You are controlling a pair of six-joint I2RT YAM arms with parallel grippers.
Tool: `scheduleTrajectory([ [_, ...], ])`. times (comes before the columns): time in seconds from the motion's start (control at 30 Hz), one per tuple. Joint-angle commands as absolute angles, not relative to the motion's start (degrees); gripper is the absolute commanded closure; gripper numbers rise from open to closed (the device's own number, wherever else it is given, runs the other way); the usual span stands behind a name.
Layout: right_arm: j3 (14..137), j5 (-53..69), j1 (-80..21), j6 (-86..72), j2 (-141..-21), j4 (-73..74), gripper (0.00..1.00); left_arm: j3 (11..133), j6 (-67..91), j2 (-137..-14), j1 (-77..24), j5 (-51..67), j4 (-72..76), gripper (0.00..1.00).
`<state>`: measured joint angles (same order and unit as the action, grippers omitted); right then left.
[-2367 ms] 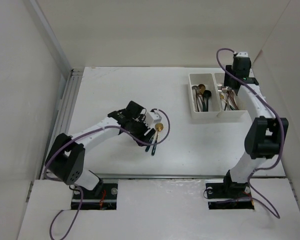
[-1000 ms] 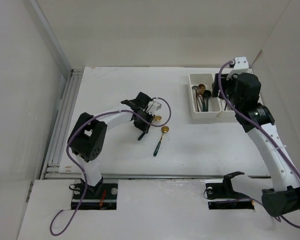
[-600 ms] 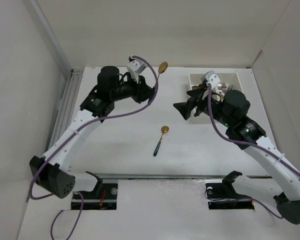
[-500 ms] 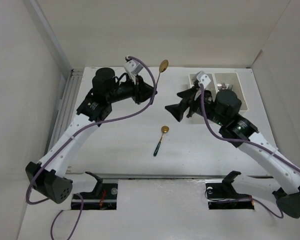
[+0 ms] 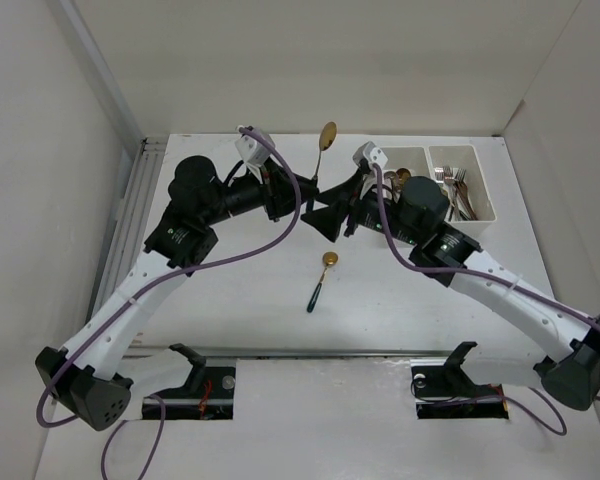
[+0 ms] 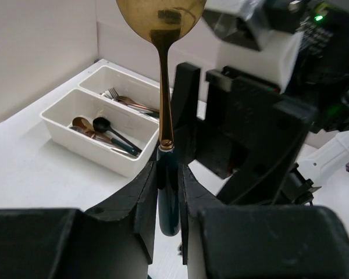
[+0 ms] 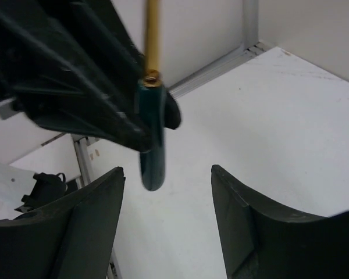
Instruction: Sort the eating utensils into containers
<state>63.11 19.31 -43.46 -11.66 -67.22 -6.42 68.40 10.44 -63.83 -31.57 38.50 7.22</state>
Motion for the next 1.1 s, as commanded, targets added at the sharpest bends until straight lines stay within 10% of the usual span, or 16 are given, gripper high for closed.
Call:
scheduleTrajectory([
  [0.0, 66.35, 18.54, -43.68, -14.33, -68.64, -10.2, 0.34, 68.03, 11.87, -62.23, -31.99, 39.9, 11.95, 1.0],
  [0.47, 66.36, 15.64, -43.68, -16.44, -68.12, -12.39, 0.48, 66.27, 13.71, -61.17, -32.52, 41.13, 10.28, 1.0],
  [0.67, 66.36, 14.95, -43.68, -17.49, -69.17, -12.92, 1.0, 65.74, 13.71, -61.7, -32.52, 41.13, 9.76, 1.0],
  [0.83, 65.21, 4.36, -43.68, -16.88, -68.03, -9.51, 1.0, 66.27, 12.39, -62.93, -32.52, 35.36, 3.62, 0.0],
  [1.07, 75.48, -20.68, -29.22, -14.06, -78.81, 21.76, 1.0, 66.27, 5.02, -62.93, -32.52, 16.31, -5.61, 0.0],
])
